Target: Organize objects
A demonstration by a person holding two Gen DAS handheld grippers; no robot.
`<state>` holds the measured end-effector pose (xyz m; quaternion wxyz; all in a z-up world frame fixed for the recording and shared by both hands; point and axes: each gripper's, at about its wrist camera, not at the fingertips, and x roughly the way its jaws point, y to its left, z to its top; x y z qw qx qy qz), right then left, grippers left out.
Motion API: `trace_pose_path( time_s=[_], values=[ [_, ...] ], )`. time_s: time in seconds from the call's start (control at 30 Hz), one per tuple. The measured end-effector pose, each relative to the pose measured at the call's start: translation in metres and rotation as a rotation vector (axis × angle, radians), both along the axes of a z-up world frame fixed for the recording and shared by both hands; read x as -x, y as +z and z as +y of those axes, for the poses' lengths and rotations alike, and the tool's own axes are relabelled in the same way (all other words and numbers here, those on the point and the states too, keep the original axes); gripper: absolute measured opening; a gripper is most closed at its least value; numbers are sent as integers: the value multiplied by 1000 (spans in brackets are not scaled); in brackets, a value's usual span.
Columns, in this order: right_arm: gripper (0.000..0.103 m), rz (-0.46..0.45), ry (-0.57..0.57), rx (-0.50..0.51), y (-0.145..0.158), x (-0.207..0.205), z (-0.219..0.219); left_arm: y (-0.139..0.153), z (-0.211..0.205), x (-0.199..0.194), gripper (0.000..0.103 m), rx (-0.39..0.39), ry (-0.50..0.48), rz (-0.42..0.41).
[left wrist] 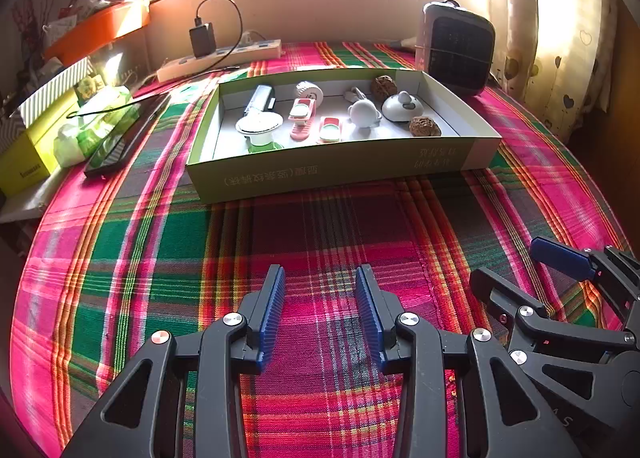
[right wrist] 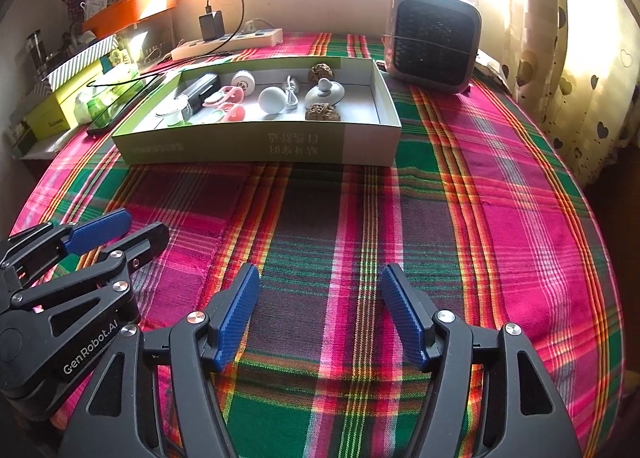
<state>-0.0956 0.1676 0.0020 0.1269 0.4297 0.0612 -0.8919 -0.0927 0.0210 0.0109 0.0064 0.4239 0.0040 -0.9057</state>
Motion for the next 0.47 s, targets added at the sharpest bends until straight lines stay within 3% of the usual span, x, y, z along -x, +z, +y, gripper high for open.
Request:
trace_pose_path(
  time_s=[0.47],
  values=[
    [66,0,0,0,0,0,0,0,0,0,35,2,0,0]
  ],
)
